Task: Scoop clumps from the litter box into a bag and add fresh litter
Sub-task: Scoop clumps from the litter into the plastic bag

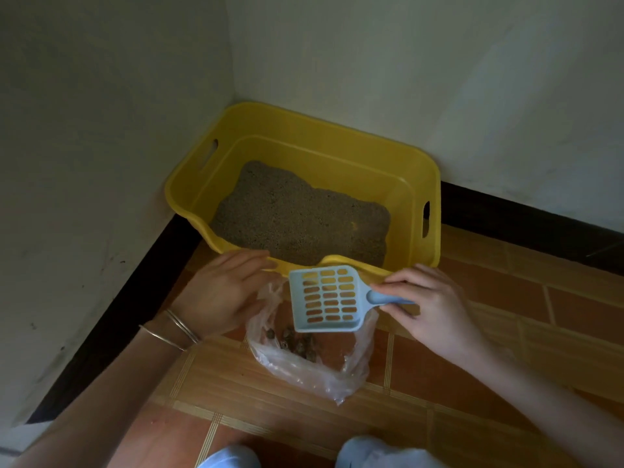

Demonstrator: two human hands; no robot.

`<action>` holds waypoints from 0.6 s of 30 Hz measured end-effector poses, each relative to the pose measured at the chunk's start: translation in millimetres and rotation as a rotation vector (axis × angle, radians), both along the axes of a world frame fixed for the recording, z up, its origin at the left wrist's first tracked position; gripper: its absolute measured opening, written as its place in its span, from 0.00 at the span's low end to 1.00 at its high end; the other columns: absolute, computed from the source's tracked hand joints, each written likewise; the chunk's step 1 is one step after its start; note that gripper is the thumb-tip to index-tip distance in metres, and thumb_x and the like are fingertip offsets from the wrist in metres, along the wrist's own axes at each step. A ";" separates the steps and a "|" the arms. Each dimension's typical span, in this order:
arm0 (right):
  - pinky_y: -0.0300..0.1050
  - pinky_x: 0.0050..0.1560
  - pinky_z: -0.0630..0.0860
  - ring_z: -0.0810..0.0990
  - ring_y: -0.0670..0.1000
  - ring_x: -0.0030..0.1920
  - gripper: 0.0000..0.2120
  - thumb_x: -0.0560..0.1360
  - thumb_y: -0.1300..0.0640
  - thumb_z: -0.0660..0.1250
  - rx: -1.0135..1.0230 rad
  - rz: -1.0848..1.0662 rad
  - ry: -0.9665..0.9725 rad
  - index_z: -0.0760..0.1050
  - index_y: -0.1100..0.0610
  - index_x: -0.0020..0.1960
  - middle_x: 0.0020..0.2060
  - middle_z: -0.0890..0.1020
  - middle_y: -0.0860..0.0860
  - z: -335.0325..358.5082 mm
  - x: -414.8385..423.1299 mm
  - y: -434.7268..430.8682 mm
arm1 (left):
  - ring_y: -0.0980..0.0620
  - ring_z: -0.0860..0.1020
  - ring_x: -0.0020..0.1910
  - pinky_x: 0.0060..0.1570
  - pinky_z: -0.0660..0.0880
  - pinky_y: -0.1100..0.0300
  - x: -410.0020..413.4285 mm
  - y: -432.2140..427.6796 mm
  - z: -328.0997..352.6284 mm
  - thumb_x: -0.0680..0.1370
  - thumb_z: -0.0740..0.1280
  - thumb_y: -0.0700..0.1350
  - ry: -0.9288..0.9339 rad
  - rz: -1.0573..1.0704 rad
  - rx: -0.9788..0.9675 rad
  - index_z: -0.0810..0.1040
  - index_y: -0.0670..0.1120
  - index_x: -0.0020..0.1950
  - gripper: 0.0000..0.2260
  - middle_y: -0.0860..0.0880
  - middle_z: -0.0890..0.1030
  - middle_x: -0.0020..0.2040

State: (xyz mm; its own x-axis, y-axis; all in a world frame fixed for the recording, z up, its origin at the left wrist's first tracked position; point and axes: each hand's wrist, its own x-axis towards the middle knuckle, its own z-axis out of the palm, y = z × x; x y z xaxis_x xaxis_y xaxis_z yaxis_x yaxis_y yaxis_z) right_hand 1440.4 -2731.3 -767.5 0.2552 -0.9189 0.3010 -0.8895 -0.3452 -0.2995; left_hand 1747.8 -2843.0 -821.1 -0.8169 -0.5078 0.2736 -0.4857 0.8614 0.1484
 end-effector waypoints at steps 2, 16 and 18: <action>0.44 0.44 0.77 0.78 0.45 0.45 0.14 0.66 0.55 0.73 0.070 0.000 -0.077 0.82 0.54 0.51 0.43 0.81 0.45 5.3 -0.4 -3.6 | 0.49 0.70 0.65 0.63 0.64 0.55 2.6 -10.2 8.4 0.75 0.61 0.54 0.008 0.027 -0.005 0.79 0.46 0.59 0.18 0.48 0.78 0.61; 0.31 0.45 0.71 0.77 0.38 0.45 0.13 0.70 0.54 0.71 0.345 -0.305 -0.226 0.79 0.47 0.54 0.44 0.78 0.38 29.5 -22.3 -80.2 | 0.49 0.73 0.63 0.61 0.65 0.54 23.9 -63.3 13.9 0.77 0.57 0.57 -0.077 0.162 -0.028 0.78 0.47 0.60 0.20 0.50 0.80 0.57; 0.36 0.43 0.71 0.75 0.41 0.44 0.13 0.72 0.52 0.69 0.381 -0.341 -0.038 0.79 0.49 0.56 0.44 0.77 0.40 18.1 -24.1 -100.8 | 0.49 0.74 0.60 0.59 0.67 0.54 28.1 -69.1 13.8 0.77 0.57 0.57 -0.066 0.205 -0.033 0.80 0.47 0.58 0.20 0.49 0.81 0.54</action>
